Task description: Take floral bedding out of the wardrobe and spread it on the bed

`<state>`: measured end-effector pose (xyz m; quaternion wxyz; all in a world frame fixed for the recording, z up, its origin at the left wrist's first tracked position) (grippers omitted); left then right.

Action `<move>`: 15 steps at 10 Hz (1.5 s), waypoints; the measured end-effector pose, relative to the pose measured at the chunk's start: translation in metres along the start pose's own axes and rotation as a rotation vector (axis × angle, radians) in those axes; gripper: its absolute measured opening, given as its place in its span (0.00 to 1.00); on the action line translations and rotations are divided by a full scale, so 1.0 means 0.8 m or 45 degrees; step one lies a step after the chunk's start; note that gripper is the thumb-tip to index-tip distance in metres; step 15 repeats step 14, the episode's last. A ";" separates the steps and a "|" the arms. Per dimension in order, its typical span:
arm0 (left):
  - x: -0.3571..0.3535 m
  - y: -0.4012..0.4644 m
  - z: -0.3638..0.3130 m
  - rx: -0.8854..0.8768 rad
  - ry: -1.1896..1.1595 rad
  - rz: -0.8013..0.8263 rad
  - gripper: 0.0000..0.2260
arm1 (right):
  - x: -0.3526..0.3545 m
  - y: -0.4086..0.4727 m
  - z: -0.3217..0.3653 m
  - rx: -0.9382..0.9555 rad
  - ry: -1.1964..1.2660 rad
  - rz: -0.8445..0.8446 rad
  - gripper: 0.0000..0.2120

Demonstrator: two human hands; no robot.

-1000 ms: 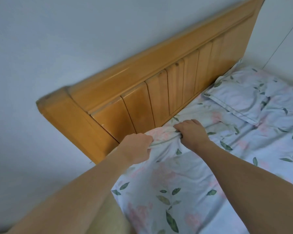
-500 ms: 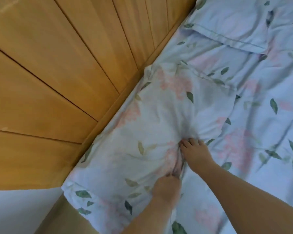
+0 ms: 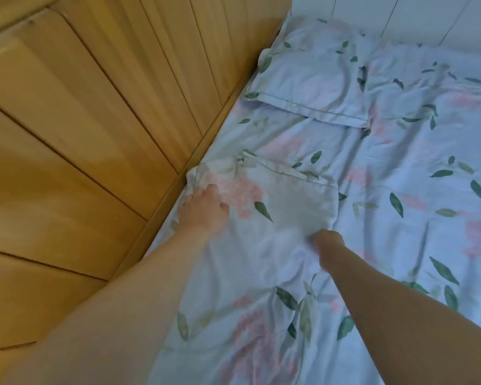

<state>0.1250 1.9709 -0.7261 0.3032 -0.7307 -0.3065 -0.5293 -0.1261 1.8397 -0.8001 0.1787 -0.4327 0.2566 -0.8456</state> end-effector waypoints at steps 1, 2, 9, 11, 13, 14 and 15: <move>-0.049 0.019 0.063 0.505 -0.252 0.122 0.35 | -0.016 0.019 -0.010 -0.408 0.675 0.035 0.17; -0.081 0.009 0.083 0.620 -0.420 0.137 0.37 | -0.032 0.012 -0.017 -0.532 0.891 0.232 0.11; -0.077 -0.114 0.038 -0.577 0.274 -0.114 0.27 | -0.092 -0.089 0.004 1.060 -0.678 -0.233 0.31; -0.094 -0.102 0.089 -0.436 0.310 0.234 0.28 | -0.120 -0.083 -0.023 0.875 -0.938 -0.036 0.32; -0.008 -0.151 0.059 -0.474 0.292 0.148 0.29 | -0.057 -0.155 -0.002 0.801 -0.943 0.045 0.32; 0.058 -0.189 0.049 -0.445 0.228 0.145 0.27 | -0.018 -0.219 0.018 0.822 -0.871 0.040 0.33; 0.058 -0.189 0.049 -0.445 0.228 0.145 0.27 | -0.018 -0.219 0.018 0.822 -0.871 0.040 0.33</move>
Point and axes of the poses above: each hand's wrist, its own y-axis towards the middle knuckle, its own x-axis out of the back of the hand, z = x × y, the point moved 5 cm from there along y, towards the middle knuckle, and after that the axes turned 7 degrees about -z, right-handed, at the moved point
